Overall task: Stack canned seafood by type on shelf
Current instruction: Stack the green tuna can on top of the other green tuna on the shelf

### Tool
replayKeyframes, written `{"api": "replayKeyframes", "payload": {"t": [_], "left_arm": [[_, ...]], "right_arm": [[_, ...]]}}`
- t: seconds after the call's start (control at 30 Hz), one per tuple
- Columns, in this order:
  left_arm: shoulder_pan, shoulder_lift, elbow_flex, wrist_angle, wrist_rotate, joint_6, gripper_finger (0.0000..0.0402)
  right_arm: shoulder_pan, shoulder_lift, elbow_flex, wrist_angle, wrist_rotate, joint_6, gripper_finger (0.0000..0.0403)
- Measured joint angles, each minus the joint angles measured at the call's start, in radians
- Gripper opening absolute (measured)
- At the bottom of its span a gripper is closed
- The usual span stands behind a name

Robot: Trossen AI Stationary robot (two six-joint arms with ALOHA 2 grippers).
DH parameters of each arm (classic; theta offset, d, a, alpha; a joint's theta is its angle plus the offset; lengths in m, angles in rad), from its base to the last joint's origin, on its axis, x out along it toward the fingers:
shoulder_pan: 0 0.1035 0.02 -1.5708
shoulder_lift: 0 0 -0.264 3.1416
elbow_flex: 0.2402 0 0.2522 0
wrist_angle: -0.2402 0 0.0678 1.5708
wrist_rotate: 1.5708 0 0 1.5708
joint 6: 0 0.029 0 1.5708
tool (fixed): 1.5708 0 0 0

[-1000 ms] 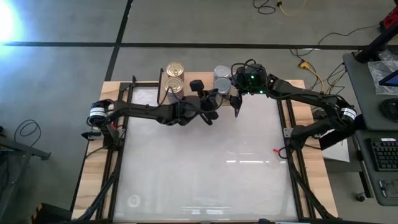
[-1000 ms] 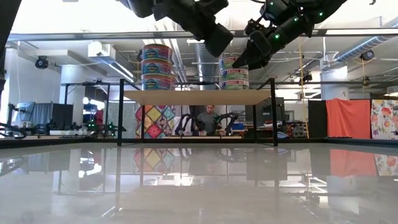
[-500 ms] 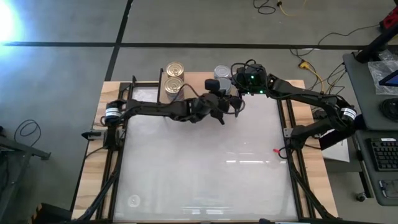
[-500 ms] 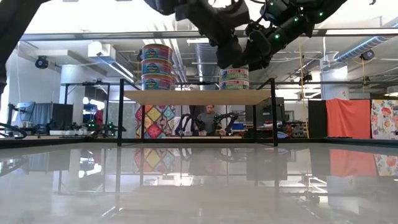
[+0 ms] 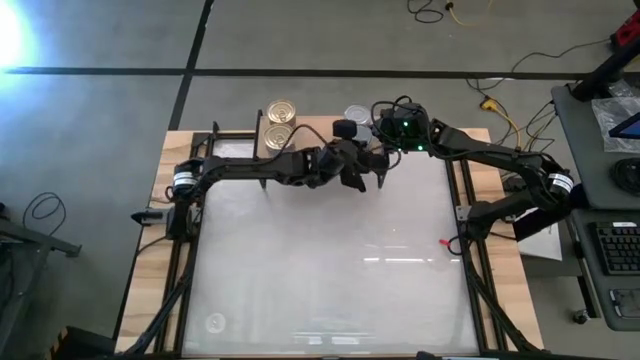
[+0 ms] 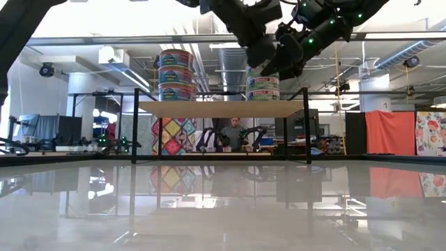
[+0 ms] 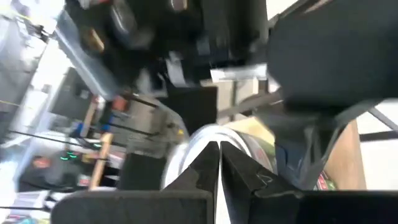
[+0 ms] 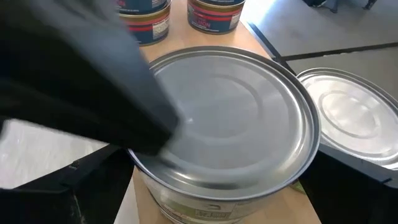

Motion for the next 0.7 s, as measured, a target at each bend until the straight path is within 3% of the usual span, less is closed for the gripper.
{"api": "replayKeyframes", "payload": {"t": [0.13,0.7], "left_arm": [[0.033,0.0,0.009,-0.076,0.065,-0.07,0.0],[0.095,-0.007,0.006,-0.186,0.13,-0.143,0.0]], "right_arm": [[0.0,0.0,-0.001,-0.003,0.0,0.011,0.04],[0.0,-0.002,-0.005,-0.086,0.002,0.034,0.0399]]}}
